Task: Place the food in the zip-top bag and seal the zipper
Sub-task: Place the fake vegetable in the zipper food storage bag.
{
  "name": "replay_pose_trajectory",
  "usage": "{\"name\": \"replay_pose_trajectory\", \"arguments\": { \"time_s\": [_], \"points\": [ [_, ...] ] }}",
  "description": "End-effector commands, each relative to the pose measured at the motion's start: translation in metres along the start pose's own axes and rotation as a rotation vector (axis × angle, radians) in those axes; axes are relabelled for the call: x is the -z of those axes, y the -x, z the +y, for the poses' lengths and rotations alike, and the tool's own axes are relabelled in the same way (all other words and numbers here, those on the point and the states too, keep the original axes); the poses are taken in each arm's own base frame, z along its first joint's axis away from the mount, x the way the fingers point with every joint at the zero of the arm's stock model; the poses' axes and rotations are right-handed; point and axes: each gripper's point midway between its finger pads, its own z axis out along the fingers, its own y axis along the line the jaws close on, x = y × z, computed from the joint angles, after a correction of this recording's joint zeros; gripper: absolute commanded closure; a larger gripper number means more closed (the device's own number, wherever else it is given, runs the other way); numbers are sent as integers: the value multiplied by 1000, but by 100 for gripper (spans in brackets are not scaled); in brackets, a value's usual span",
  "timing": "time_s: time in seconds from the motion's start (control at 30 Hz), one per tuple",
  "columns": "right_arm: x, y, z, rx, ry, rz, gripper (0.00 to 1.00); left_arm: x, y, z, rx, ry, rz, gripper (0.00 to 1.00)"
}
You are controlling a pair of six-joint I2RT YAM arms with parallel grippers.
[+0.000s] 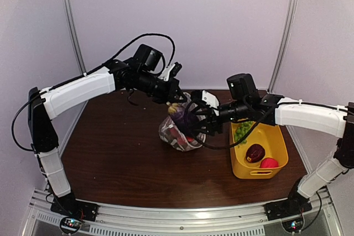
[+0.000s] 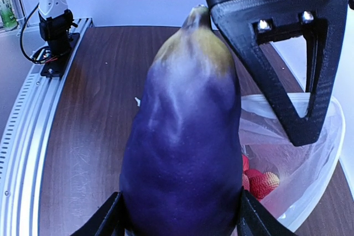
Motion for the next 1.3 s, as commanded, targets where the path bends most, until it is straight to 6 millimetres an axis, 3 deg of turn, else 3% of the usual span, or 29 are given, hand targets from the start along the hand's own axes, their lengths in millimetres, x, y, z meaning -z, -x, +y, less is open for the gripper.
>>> {"name": "replay_pose_trajectory", "arguments": {
  "time_s": [0.0,0.33,0.57,0.73,0.83,1.0,1.07,1.27],
  "points": [
    [0,-4,-21,87,-134,4,59,16,15,-24,-72,-56,-38,100],
    [14,-34,-52,57,-338,167,55,19,16,-17,-88,-37,-42,100],
    [26,-50,-36,44,-310,224,56,18,18,-11,-94,-16,-49,100],
    [34,-59,-43,-34,-367,286,60,17,20,-4,-97,20,-62,100],
    [30,-65,-39,-79,-327,326,59,15,22,-6,-98,9,-69,100],
    [1,-87,-24,-194,-143,513,57,9,24,-19,-97,-76,-75,100],
    [-9,-83,-19,-248,-88,513,57,5,25,-24,-98,-112,-71,100],
    [-20,-38,-28,-345,-78,351,53,-8,20,-22,-84,-127,-49,100]
  ]
}}
